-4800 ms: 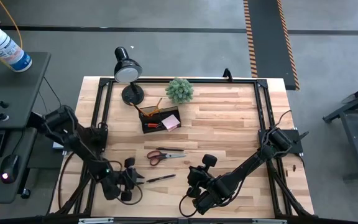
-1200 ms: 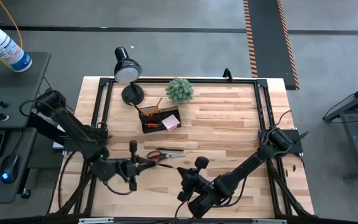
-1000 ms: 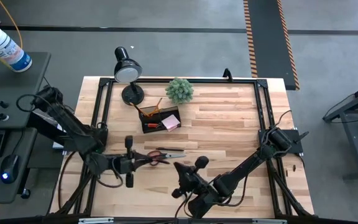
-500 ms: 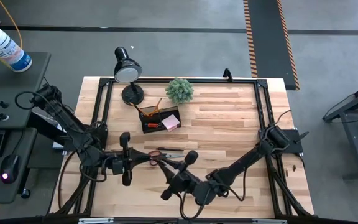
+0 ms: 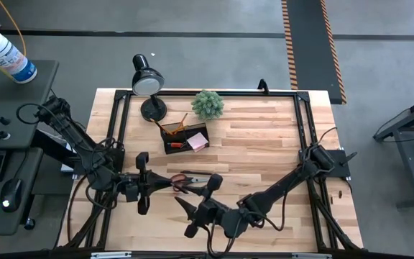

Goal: Pick and place office supplies into organizer
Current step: Put the bottom pen into the desktop organizer

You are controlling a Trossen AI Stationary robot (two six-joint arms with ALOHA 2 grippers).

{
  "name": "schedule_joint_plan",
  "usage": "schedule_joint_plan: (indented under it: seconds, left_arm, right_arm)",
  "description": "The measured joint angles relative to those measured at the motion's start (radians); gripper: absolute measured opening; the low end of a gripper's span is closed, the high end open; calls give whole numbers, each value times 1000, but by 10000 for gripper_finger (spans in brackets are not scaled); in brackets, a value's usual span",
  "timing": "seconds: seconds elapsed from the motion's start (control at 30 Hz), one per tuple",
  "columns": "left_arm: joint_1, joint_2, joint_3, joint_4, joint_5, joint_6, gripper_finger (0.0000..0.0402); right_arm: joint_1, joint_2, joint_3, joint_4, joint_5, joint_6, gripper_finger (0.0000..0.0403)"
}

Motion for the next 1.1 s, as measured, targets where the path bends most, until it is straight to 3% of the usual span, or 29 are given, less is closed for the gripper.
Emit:
schedule_joint_plan:
  seconds: [0.5,0.8,1.0,1.1]
  left_arm:
    - [0,0,0,0,0,14,0]
    - [0,0,0,-1,0,15,0]
    - [0,0,0,-5,3,18,1]
    - [0,1,0,-8,3,18,1]
  right_arm:
    - [-25,0,0,2,-31,-2,95]
    - [-42,0,0,2,-69,-2,71]
    - [-44,0,0,2,-82,-12,29]
    - [-44,0,0,4,-90,-30,28]
